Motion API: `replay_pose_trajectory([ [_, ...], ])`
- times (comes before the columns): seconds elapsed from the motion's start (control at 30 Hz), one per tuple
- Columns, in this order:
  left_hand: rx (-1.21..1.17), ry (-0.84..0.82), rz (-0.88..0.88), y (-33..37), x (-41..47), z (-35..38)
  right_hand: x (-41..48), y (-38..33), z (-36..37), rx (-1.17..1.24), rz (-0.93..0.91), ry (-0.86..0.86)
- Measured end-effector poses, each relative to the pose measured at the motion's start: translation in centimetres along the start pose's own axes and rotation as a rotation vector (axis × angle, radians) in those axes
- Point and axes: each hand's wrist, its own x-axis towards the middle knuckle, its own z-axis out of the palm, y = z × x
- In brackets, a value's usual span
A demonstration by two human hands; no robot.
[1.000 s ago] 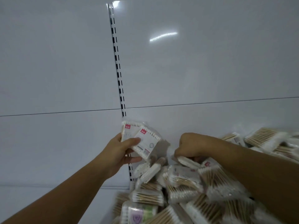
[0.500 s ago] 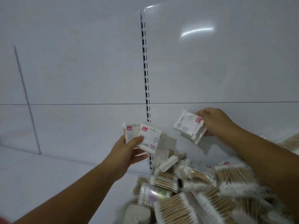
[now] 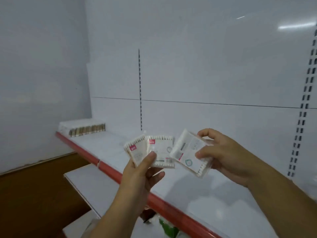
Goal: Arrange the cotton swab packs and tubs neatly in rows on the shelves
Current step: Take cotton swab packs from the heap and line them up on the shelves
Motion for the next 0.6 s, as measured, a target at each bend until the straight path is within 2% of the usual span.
replay_pose_trajectory([
  [0.1,0.006,0.08,-0.017,2.0,-0.6,-6.8,1.7,4.2,7.6,0.192,0.064,-0.077],
  [0.27,0.008,0.219,-0.018,4.5,0.7,-15.5,6.0,9.2,17.3,0.56,0.179,0.062],
  [0.43,0.015,0.273,-0.061,5.7,5.3,-22.0,11.9,11.6,22.9,0.617,0.164,0.034],
  [0.6,0.059,0.299,-0.08,7.3,13.6,-28.8,21.2,13.4,27.7,0.537,0.168,-0.105],
])
